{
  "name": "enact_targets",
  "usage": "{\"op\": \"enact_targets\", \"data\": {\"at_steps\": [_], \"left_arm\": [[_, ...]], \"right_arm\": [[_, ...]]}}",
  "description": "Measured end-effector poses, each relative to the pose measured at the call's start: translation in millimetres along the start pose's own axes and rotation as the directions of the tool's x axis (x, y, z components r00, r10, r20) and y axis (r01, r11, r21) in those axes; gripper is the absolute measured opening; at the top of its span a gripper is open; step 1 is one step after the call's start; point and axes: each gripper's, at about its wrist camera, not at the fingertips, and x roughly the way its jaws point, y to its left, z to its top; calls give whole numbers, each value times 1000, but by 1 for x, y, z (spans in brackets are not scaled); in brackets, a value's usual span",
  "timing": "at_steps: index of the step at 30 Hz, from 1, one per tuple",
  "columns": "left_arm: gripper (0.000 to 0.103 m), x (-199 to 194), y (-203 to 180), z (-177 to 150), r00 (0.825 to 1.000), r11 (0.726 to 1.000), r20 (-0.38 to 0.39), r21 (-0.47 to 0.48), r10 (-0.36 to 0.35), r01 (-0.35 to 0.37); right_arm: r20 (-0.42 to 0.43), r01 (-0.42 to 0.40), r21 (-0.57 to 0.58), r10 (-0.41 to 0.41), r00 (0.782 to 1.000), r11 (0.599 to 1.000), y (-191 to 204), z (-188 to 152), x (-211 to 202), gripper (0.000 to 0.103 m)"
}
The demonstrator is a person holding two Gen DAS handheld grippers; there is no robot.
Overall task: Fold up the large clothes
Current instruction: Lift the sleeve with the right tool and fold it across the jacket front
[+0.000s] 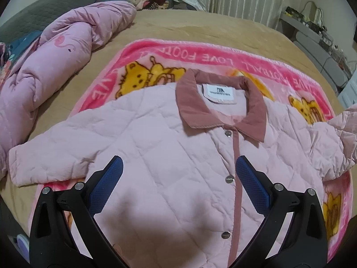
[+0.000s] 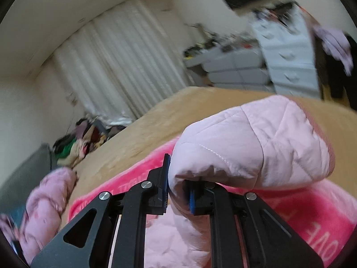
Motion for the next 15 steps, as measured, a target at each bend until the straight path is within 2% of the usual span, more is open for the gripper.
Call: {"op": "enact_targets", "data": {"at_steps": [9, 15], "left_arm": [[95, -25, 23, 18, 997, 997, 47, -48, -54, 57], [95, -39, 39, 27, 997, 997, 75, -73, -31, 37]], "right_arm": [[-10, -95, -248, 95, 995, 964, 115, -13, 5, 13], [-64, -181, -344, 170, 983, 921, 170, -42, 5, 13]]}}
